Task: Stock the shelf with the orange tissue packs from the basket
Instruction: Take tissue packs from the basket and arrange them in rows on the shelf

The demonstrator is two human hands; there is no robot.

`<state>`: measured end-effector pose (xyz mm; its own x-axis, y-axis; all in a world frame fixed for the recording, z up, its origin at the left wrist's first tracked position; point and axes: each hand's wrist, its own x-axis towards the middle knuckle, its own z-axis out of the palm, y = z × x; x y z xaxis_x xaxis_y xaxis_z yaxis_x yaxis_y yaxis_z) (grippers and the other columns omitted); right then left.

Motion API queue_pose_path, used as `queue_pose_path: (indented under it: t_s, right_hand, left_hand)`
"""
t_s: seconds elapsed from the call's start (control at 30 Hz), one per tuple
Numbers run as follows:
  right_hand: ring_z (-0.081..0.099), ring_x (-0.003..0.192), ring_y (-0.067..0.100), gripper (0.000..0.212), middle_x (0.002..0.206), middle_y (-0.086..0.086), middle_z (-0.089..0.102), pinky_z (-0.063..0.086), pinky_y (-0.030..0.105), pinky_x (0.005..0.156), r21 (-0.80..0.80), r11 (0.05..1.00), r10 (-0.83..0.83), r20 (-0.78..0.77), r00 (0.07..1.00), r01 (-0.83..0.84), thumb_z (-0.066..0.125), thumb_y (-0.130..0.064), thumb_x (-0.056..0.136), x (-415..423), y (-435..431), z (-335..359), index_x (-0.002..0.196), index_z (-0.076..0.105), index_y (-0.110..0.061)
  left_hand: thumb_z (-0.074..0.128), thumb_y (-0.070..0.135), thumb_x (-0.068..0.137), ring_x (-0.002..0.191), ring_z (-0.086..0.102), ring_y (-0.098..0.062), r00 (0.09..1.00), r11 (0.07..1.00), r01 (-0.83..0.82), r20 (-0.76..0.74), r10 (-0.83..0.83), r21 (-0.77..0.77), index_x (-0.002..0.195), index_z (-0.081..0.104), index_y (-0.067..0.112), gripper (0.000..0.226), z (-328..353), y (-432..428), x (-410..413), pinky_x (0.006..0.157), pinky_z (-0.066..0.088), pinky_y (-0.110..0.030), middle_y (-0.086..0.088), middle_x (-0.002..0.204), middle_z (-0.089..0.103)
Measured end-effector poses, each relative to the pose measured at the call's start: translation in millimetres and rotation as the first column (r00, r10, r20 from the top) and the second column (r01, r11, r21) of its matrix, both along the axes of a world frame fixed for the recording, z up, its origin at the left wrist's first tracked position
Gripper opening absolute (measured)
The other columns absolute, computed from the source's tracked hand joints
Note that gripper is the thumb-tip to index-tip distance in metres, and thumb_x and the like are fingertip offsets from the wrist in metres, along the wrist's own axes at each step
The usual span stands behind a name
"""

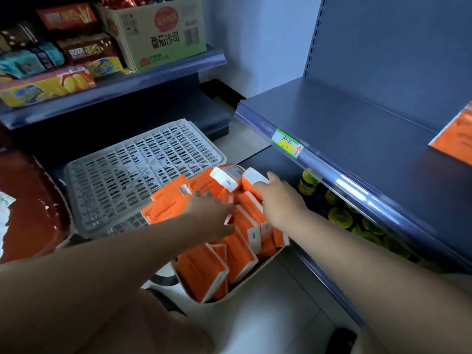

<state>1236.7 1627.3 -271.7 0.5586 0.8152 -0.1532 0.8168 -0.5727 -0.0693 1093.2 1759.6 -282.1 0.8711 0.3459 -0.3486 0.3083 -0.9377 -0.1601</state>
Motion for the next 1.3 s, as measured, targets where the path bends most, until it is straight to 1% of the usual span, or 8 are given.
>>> queue_pose_path:
  t_s: [0.17,0.37,0.6,0.77,0.9,1.03,1.17,1.3]
  right_hand:
    - [0.059,0.098,0.031,0.029,0.112,0.004,0.053,0.053,0.036,0.071,0.099,0.994,0.053,0.004,0.999,-0.053,0.058,-0.013,0.088,17.3,1.6,-17.9,0.115,0.063,-0.021]
    - [0.065,0.095,0.029,0.032,0.112,0.001,0.062,0.058,0.041,0.077,0.287,0.958,0.036,-0.049,0.998,-0.020,0.066,-0.013,0.089,23.1,7.0,-19.2,0.117,0.075,-0.025]
    - [0.067,0.102,0.024,0.046,0.114,-0.002,0.069,0.056,0.036,0.082,0.504,0.847,-0.044,-0.251,0.967,0.169,0.074,-0.015,0.081,22.4,6.6,-5.4,0.125,0.069,-0.028]
    - [0.067,0.096,0.025,0.041,0.106,0.008,0.071,0.055,0.034,0.083,0.591,0.696,-0.025,-0.548,0.836,0.408,0.073,-0.007,0.078,27.4,5.3,26.5,0.119,0.071,-0.006]
    - [0.069,0.101,0.009,0.045,0.109,-0.009,0.073,0.056,0.031,0.096,0.528,0.583,0.019,-0.769,0.639,0.618,0.071,-0.016,0.076,31.2,-0.3,42.3,0.121,0.075,-0.023]
    - [0.072,0.106,0.017,0.031,0.113,-0.004,0.075,0.059,0.045,0.097,0.459,0.447,0.097,-0.878,0.469,0.768,0.066,-0.025,0.078,36.5,-8.2,54.9,0.107,0.074,-0.032]
    - [0.072,0.095,0.021,0.019,0.112,-0.001,0.074,0.059,0.042,0.074,0.386,0.416,0.139,-0.922,0.361,0.824,0.058,-0.030,0.099,40.3,-23.2,65.9,0.108,0.071,-0.041]
    - [0.072,0.102,0.019,0.016,0.116,-0.009,0.071,0.060,0.049,0.086,0.303,0.372,0.087,-0.952,0.292,0.877,0.055,-0.047,0.103,43.1,-36.1,74.8,0.116,0.063,-0.045]
  left_hand:
    - [0.052,0.056,0.094,0.119,0.055,-0.032,0.999,0.998,-0.040,0.019,0.041,-0.054,0.132,0.048,0.031,0.046,-6.4,3.0,1.0,0.104,0.037,-0.045,-0.006,0.115,0.066]
    - [0.061,0.042,0.090,0.114,0.051,-0.029,0.974,0.980,-0.099,0.185,0.131,-0.173,0.113,0.055,0.025,0.030,-15.3,8.7,1.3,0.079,0.040,-0.036,-0.001,0.087,0.055]
    - [0.066,0.036,0.089,0.100,0.057,-0.036,0.891,0.949,-0.204,0.356,0.282,-0.241,0.122,0.048,0.018,0.042,-14.1,8.0,3.0,0.070,0.046,-0.037,-0.012,0.097,0.057]
    - [0.069,0.048,0.087,0.096,0.061,-0.032,0.788,0.895,-0.262,0.456,0.415,-0.361,0.121,0.054,0.021,0.046,17.9,6.6,2.7,0.074,0.052,-0.040,0.000,0.079,0.058]
    - [0.065,0.044,0.086,0.082,0.066,-0.023,0.704,0.831,-0.330,0.470,0.532,-0.447,0.114,0.061,0.023,0.035,49.9,2.9,-0.5,0.072,0.057,-0.039,0.001,0.088,0.070]
    - [0.067,0.030,0.091,0.075,0.063,-0.011,0.638,0.802,-0.250,0.531,0.558,-0.542,0.119,0.064,0.027,0.028,70.3,-0.4,-10.7,0.068,0.057,-0.036,0.007,0.089,0.068]
    - [0.065,0.016,0.100,0.084,0.071,-0.023,0.517,0.570,-0.048,0.468,0.717,-0.820,0.117,0.066,0.039,0.029,76.6,-7.1,-15.1,0.074,0.063,-0.046,0.002,0.104,0.069]
    - [0.065,0.003,0.097,0.097,0.072,-0.023,0.434,0.366,0.140,0.389,0.813,-0.920,0.107,0.070,0.037,0.036,80.1,-22.5,-8.9,0.087,0.063,-0.043,-0.002,0.105,0.072]
